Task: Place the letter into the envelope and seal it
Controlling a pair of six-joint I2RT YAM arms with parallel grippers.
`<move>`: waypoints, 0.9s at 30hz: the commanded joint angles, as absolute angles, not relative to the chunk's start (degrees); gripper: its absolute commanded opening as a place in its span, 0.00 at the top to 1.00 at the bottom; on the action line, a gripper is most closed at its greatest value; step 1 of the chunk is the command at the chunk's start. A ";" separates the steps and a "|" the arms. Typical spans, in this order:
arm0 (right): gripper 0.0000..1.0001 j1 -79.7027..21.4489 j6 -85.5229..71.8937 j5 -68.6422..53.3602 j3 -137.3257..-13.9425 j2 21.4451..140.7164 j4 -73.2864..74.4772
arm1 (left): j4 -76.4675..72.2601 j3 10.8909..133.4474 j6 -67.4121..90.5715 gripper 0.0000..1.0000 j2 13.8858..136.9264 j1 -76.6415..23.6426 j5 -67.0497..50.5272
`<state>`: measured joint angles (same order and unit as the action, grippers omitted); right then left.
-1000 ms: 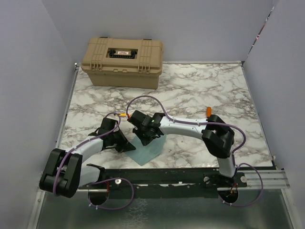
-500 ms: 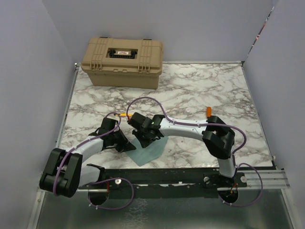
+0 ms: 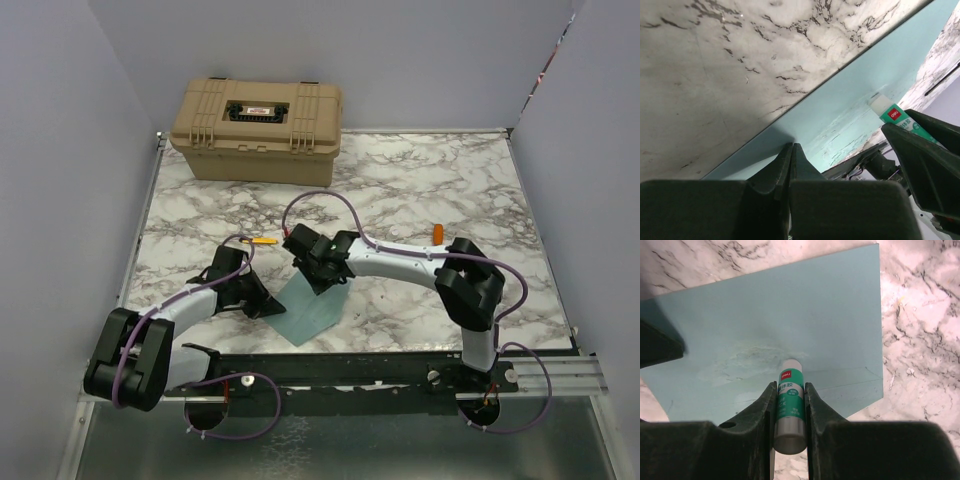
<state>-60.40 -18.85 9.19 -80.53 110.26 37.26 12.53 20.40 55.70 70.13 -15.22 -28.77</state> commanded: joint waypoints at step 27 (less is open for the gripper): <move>1.00 -60.54 -21.38 14.39 -80.76 113.90 32.07 | 12.78 20.41 55.22 1.00 73.11 -15.02 -23.07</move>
<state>-62.70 -19.27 8.21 -81.84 112.29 32.75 11.62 21.12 56.34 71.79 -15.22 -29.17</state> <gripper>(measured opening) 0.228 0.002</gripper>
